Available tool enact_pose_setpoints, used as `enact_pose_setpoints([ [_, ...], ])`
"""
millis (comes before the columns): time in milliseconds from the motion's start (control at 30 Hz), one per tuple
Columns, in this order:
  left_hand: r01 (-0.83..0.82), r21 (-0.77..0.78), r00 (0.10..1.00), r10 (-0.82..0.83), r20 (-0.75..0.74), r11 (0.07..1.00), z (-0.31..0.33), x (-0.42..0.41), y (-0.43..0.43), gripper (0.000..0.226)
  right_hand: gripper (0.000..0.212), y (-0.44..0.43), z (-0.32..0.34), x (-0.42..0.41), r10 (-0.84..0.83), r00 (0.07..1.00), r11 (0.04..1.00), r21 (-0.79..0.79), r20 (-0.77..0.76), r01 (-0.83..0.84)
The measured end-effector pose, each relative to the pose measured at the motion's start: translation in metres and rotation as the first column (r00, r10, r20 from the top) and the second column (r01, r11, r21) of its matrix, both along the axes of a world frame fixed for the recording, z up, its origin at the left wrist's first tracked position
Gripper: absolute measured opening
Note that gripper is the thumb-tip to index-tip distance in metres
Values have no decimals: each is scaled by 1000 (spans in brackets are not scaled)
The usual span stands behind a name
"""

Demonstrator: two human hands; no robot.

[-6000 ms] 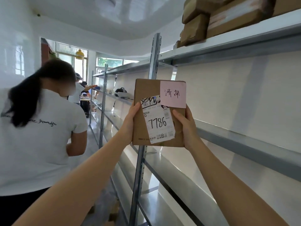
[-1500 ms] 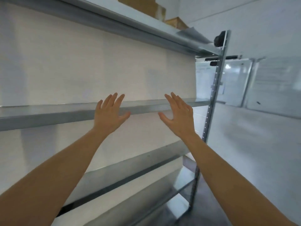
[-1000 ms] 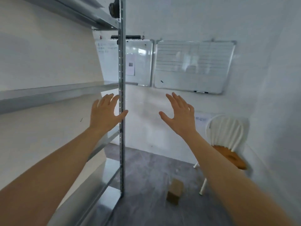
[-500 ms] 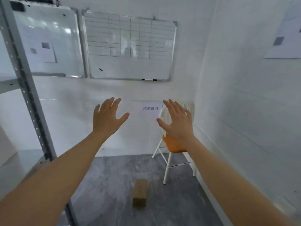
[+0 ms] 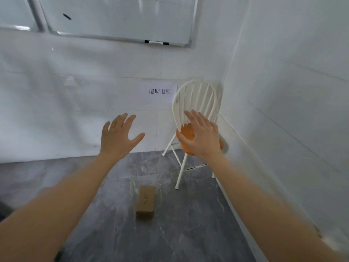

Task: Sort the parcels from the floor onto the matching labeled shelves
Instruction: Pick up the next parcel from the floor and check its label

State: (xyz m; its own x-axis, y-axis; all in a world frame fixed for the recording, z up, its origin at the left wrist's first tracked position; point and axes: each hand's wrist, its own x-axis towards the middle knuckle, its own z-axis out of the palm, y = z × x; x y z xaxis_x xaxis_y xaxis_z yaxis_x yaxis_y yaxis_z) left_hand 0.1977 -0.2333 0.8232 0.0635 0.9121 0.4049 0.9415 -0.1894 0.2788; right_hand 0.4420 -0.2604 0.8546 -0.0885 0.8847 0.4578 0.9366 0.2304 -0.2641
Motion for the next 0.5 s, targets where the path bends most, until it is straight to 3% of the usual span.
enact_pose_setpoints([
  [300,-29,-94,1000,28,-11,995,-88,0,110,67,70,130,-89,-7,23,999,981,-191,23,-18],
  [500,-28,-223,999,22,-31,974,-184,-36,178,69,71,181,-188,-26,4,999,943,-331,47,12],
])
